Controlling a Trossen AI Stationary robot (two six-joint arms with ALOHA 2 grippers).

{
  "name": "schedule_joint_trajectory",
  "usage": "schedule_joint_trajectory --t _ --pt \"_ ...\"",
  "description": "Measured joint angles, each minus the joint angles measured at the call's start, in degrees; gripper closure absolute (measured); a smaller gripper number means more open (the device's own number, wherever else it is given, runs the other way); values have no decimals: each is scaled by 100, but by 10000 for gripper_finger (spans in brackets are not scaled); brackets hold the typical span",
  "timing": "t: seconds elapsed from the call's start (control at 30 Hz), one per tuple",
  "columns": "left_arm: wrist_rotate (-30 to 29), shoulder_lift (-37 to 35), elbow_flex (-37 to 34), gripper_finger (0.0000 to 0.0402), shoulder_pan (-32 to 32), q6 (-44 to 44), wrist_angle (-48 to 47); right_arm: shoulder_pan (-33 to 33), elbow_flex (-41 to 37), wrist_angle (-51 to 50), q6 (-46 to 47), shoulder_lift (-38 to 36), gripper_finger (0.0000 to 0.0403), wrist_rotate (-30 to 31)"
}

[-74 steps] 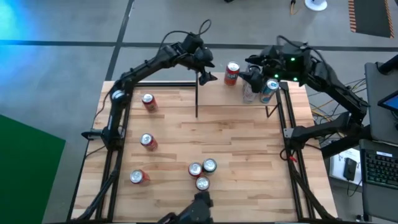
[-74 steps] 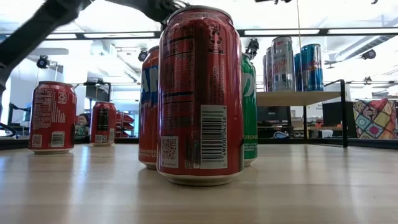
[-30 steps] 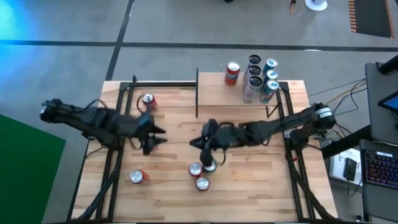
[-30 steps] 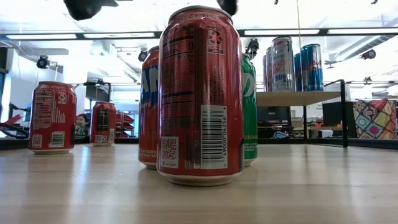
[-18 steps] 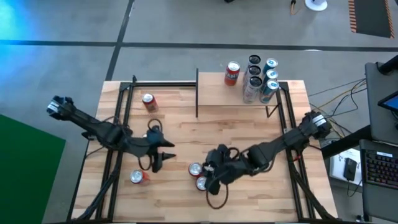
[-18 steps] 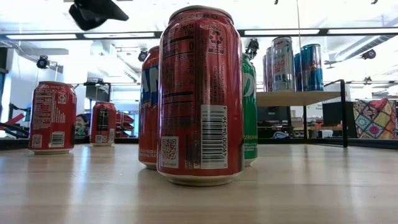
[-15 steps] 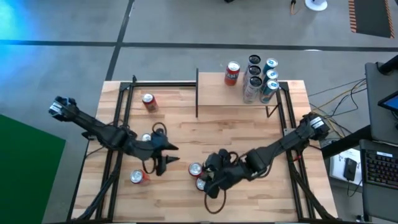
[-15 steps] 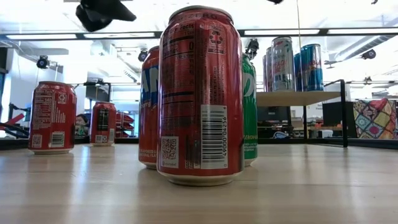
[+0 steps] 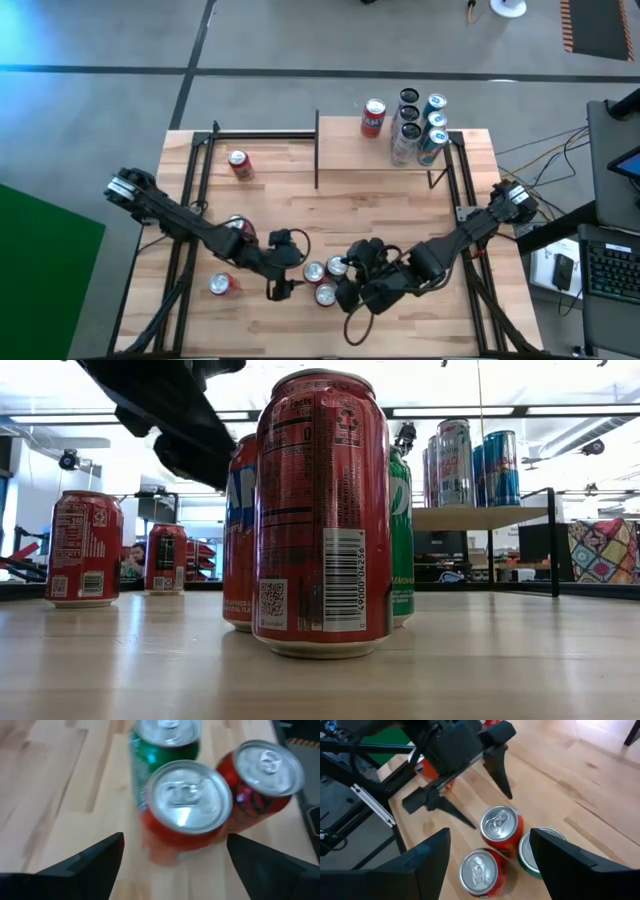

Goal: Place canned beverage on shelf
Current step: Put the right red soda can on the shelf aligned with the other red soda can

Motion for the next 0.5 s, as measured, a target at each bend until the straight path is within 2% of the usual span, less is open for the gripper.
schedule_joint_trajectory --t 0.33,0.5 --pt "325 541 7 57 237 647 774 75 0 -95 80 -129 156 10" --pt "706 795 4 82 363 898 1219 80 0 -100 50 -157 156 5"
